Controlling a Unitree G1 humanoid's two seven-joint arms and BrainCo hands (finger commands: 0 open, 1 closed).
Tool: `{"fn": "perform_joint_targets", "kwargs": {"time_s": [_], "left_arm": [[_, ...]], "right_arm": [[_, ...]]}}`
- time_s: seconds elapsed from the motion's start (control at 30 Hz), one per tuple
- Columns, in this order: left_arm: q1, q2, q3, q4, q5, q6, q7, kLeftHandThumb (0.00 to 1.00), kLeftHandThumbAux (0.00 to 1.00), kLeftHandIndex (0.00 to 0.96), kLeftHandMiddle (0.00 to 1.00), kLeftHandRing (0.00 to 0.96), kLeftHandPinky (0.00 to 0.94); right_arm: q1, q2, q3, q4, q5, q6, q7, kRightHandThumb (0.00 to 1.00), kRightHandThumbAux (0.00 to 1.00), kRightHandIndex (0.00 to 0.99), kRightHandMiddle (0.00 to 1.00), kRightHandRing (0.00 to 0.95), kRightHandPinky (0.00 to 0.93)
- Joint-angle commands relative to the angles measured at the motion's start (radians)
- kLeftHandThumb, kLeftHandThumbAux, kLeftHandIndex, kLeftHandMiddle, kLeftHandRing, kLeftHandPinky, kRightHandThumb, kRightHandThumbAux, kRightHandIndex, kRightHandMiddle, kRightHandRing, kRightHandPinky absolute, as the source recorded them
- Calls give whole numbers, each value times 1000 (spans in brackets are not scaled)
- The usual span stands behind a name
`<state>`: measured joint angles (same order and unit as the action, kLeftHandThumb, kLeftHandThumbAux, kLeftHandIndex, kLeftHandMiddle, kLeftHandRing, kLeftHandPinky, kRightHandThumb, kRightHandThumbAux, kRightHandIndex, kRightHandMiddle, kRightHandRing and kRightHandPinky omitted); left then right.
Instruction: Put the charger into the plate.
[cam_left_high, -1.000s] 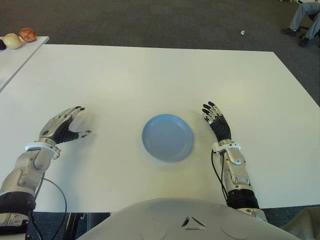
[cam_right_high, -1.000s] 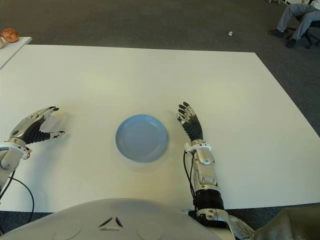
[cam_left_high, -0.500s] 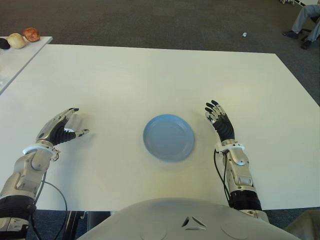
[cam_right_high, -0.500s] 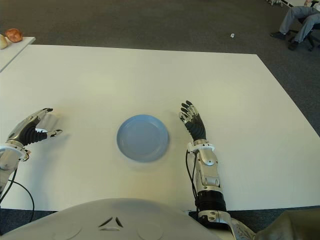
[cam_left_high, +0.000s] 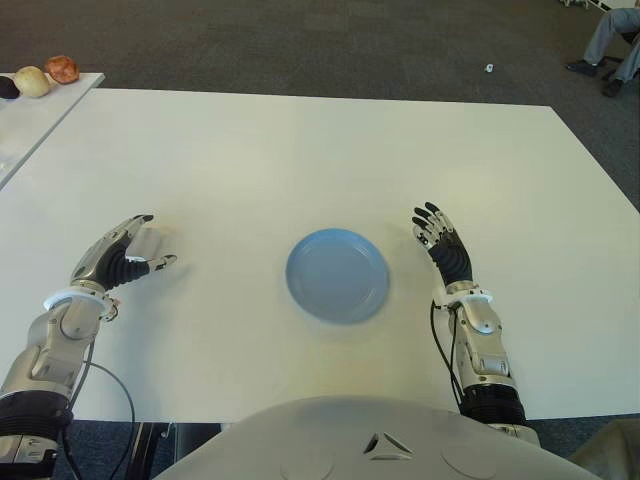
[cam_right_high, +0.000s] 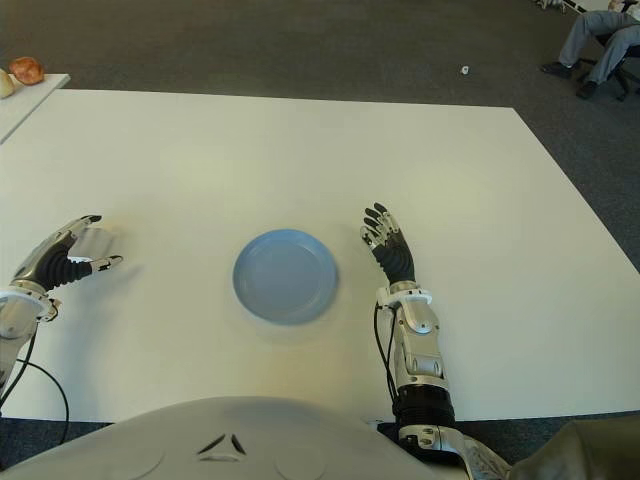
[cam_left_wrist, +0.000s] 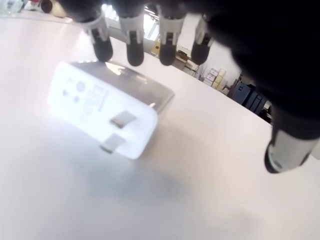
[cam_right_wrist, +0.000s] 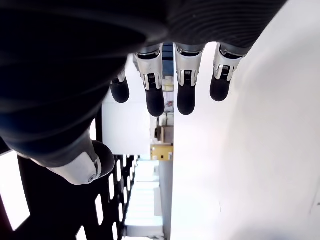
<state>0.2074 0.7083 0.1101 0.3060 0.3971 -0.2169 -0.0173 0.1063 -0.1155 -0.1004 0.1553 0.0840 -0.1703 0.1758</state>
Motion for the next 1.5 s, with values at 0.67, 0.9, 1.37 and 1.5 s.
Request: {"fn": "perform_joint_targets", "kwargs": {"time_s": [0.67, 0.9, 1.37, 1.5], "left_arm": [[15, -9, -57, 13, 55, 36, 15, 109, 515, 0, 4, 9, 42], [16, -10, -57, 12, 62, 33, 25, 107, 497, 0, 29, 43, 101], [3, 12, -89, 44, 116, -66, 116, 360, 356, 70, 197, 245, 305], [2, 12, -91, 45, 118, -76, 120, 393, 276, 60, 177, 218, 261]], "right_arm": [[15, -4, -13, -12, 21, 6, 12, 0, 624, 30, 174, 142, 92], [16, -4, -16, -20, 22, 12, 15, 0, 623, 34, 175, 144, 92], [17, -1, -18, -36, 23, 30, 12, 0, 627, 34, 173, 143, 95], [17, -2, -18, -36, 22, 29, 13, 0, 628, 37, 175, 144, 95]]}}
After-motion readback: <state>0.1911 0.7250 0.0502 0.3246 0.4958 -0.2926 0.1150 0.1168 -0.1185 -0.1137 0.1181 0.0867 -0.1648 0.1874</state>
